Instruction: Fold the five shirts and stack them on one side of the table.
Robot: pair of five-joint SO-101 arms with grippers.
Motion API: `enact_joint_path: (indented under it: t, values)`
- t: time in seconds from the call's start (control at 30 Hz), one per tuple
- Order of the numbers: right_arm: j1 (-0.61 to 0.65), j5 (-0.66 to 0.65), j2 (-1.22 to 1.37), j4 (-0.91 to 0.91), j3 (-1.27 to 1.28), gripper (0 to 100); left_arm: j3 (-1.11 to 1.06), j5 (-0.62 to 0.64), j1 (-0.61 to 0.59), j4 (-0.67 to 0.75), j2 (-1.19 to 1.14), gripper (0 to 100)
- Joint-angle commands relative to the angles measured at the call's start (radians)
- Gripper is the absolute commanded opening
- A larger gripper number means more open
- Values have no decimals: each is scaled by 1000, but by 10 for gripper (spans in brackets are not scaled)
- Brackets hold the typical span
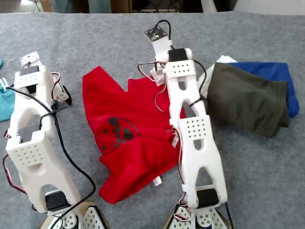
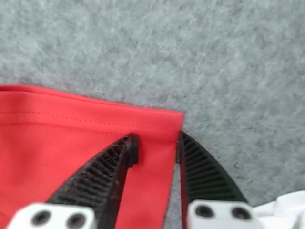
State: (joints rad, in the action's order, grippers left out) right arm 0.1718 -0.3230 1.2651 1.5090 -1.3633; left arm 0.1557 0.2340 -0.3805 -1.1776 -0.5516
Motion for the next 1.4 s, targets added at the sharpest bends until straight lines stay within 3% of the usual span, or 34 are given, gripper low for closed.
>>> enact_joint_path:
  t: [0.0, 0.17, 0.6, 0.73, 0.83, 1.03, 1.37]
  values:
    - [9, 18, -16, -11, -2, 136, 41, 6, -2, -2, 0, 195]
    - [8, 51, -15, -29, -2, 79, 48, 5, -4, -17, 0, 195]
    - [6, 51, -15, -25, -1, 71, 45, 5, -4, -18, 0, 195]
    - [5, 49, -13, -32, -1, 15, 48, 5, -2, -18, 0, 195]
    - [5, 35, -19, -26, -8, 31, 48, 5, -2, -18, 0, 195]
    - [5, 23, -25, 41, -81, 237, 50, 5, -2, -14, 0, 195]
    - [-6, 34, -12, -25, -54, 244, 45, 5, -1, -18, 0, 195]
